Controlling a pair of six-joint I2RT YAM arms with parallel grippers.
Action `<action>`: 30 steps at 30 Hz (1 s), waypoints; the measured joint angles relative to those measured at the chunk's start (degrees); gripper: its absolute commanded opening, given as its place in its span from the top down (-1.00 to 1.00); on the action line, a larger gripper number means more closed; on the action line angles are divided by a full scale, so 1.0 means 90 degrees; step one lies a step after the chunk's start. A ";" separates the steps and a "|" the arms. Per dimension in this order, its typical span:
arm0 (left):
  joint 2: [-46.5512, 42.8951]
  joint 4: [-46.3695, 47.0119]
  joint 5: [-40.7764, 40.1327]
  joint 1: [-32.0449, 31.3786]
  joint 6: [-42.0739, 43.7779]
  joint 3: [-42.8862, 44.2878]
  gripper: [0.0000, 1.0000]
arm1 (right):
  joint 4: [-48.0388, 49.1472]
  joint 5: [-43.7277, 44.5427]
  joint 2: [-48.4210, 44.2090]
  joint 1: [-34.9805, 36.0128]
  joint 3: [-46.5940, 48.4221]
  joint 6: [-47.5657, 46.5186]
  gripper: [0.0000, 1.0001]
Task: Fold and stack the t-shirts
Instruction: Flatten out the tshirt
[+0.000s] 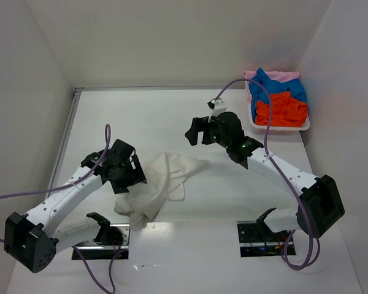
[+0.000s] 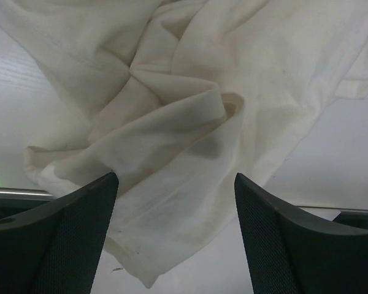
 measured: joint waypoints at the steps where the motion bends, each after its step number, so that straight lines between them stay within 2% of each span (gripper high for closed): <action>1: 0.0063 0.0029 0.0034 0.0000 -0.0039 -0.0012 -0.66 | -0.0002 -0.0005 0.0000 0.0002 0.0000 -0.0017 -1.00; 8: 0.0372 0.0236 0.0228 0.0000 -0.0051 -0.0109 -0.66 | -0.0007 0.0000 0.0000 0.0000 0.0000 -0.0109 -1.00; 12: 0.0342 0.0274 0.0362 0.0000 -0.0044 -0.0236 -0.24 | -0.0007 0.0005 -0.0002 0.0000 0.0000 -0.0136 -1.00; 13: 0.0321 0.0272 0.0381 0.0000 -0.0034 -0.0255 0.04 | -0.0005 0.0010 -0.0002 0.0000 0.0000 -0.0141 -1.00; 17: 0.0087 0.0265 0.0483 0.0000 0.0102 -0.0260 0.94 | -0.0007 0.0019 -0.0002 0.0000 0.0000 -0.0155 -1.00; 18: 0.0036 0.0265 0.0491 0.0000 0.0109 -0.0257 1.00 | -0.0007 0.0019 -0.0002 0.0002 0.0000 -0.0155 -1.00; 25: -0.0007 0.0046 0.0568 0.0000 0.0316 0.0313 1.00 | -0.0005 0.0029 -0.0002 0.0002 0.0000 -0.0155 -1.00; 30: 0.0330 -0.0291 0.0216 0.0000 0.0716 0.2081 1.00 | -0.0036 0.0160 -0.0024 0.0000 0.0000 -0.0155 -1.00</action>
